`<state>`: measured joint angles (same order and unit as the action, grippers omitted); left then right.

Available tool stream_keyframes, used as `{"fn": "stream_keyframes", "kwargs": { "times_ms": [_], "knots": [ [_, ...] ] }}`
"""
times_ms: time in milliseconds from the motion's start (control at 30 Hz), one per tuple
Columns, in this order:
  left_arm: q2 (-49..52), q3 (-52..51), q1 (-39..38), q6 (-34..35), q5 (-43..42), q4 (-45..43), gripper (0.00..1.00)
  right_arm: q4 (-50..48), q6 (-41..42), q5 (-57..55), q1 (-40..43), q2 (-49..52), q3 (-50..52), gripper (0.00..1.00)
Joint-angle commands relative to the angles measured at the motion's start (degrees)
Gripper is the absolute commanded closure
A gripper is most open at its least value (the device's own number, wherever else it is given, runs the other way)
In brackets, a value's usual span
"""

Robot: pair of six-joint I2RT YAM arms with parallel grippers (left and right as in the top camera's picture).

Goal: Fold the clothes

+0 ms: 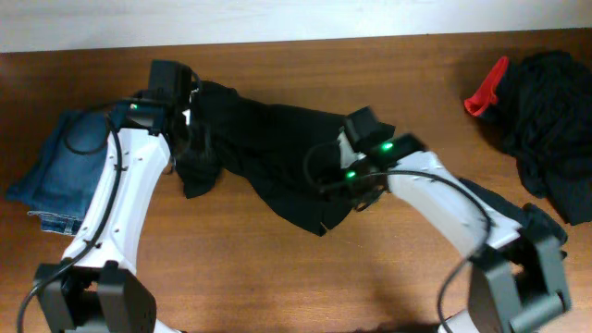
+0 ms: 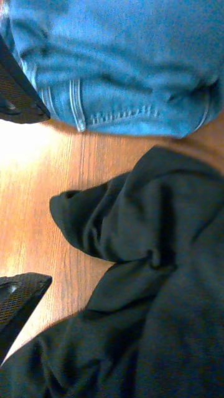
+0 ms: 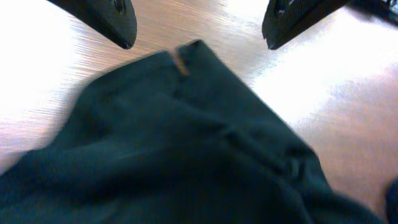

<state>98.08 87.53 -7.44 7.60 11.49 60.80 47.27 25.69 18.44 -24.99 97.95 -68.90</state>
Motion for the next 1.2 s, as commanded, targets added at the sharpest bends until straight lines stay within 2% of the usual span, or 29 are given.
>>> {"fn": "stream_keyframes", "kwargs": {
  "times_ms": [0,233,533,767,833,933,967,1000,1167],
  "knots": [
    [-0.48,-3.78,0.11,0.72,-2.86,-1.11,0.24,-1.49,6.38,4.07,-4.31,3.34,0.87,0.31],
    [-0.48,-5.70,0.11,0.70,-2.69,-1.64,0.23,-4.61,12.33,3.08,-8.13,8.20,0.87,0.36],
    [-0.48,-5.73,0.11,0.50,-2.69,-2.08,0.23,-0.83,12.33,0.55,-6.14,8.55,2.05,0.37],
    [-0.48,-5.73,0.11,0.50,-2.69,-2.91,0.23,-7.28,13.88,4.33,-6.58,8.55,5.95,0.38],
    [-0.48,-5.73,0.11,0.50,-2.67,-2.91,0.23,-8.81,13.84,5.25,-6.60,8.55,6.51,0.45],
    [-0.48,-5.73,0.11,0.50,-2.69,-2.91,0.23,-9.86,13.81,5.57,-6.58,8.55,6.56,0.69],
    [-0.48,-5.73,0.11,0.50,-2.69,-2.93,0.23,-10.10,13.81,5.60,-6.58,8.55,6.56,0.87],
    [-0.48,-5.73,0.11,0.50,-2.67,-2.93,0.23,-10.08,13.79,5.60,-6.58,8.55,6.56,0.94],
    [-0.48,-5.75,0.11,0.46,-2.67,-2.89,0.23,-8.22,11.26,4.79,-5.44,6.34,6.54,0.96]
  ]
}}
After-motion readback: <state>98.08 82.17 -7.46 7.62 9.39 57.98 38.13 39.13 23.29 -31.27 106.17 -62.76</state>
